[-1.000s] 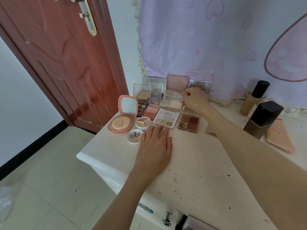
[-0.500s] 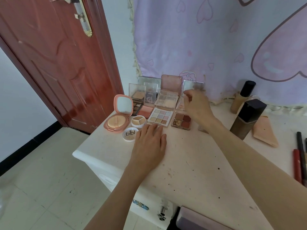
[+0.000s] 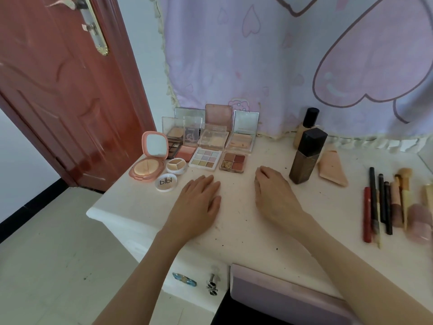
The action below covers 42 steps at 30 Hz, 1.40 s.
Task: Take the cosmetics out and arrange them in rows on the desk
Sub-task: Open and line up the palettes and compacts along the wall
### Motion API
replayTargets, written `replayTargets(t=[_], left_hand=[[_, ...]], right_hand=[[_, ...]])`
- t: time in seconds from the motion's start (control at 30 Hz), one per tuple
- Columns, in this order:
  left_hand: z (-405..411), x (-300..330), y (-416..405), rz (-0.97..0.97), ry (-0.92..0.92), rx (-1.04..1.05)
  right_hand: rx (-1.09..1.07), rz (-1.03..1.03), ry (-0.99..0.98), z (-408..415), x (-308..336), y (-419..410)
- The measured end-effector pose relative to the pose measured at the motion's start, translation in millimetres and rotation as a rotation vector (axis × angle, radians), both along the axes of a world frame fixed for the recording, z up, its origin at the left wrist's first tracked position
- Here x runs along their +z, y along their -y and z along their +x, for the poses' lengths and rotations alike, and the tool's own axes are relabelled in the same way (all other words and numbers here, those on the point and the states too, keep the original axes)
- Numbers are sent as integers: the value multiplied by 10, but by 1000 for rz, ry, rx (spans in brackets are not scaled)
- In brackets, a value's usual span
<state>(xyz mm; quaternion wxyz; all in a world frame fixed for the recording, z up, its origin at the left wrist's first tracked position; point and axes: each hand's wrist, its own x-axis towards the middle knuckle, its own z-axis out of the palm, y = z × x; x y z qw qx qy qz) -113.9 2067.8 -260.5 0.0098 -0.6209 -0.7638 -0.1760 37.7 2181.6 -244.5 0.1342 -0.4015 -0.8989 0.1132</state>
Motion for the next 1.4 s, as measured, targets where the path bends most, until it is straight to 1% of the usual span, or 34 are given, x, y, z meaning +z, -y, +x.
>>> replayTargets(t=[0.07,0.13,0.2,0.23,0.37,0.43,0.53,0.6,0.63,0.73,0.8,0.9,0.97,1.0,1.07,1.1,1.17,1.23,1.3,1.4], left_hand=[[28,-28,7,-89,-15,14],[74,-26,11,-120,-21,23],[119,-17,4,-90,14,19],[139,-18,-7,-63,45,13],[236,32,-57,43,213,-26],[298,96,-100,108,364,-45],[397,200,-199,166,601,-44],[476,229,-279,229,702,-44],[512,238,-314,271,730,-39],[589,278,-366,397,773,-4],[597,297,-378,437,749,-2],[556,299,-370,453,595,-91],[510,290,-350,422,485,-174],[498,296,-335,387,460,-203],[492,326,-308,325,423,-238],[492,344,-302,324,388,-249],[489,383,-300,339,322,-264],[486,434,-301,317,332,-272],[476,462,-303,287,354,-290],[460,464,-290,247,334,-303]], right_hand=[[34,0,-48,80,-18,45],[62,-20,-37,153,-17,46],[72,-12,7,214,-13,9],[68,0,0,239,-14,-7],[99,-18,-193,279,-109,-20],[107,-139,-349,303,-116,-19],[66,-417,-665,353,-28,-20],[66,-597,-829,378,35,-3],[75,-662,-853,386,57,15],[101,-785,-835,389,65,21],[125,-883,-866,398,58,-8],[169,-1119,-1006,411,88,-20],[194,-1264,-1074,411,126,-23],[202,-1318,-1095,411,138,-27],[215,-1396,-1104,415,154,-27],[231,-1419,-1090,414,170,-18],[269,-1439,-1060,413,185,-4],[271,-1431,-1058,411,187,2],[230,-1365,-1062,406,187,0],[167,-1214,-1035,392,184,-4]])
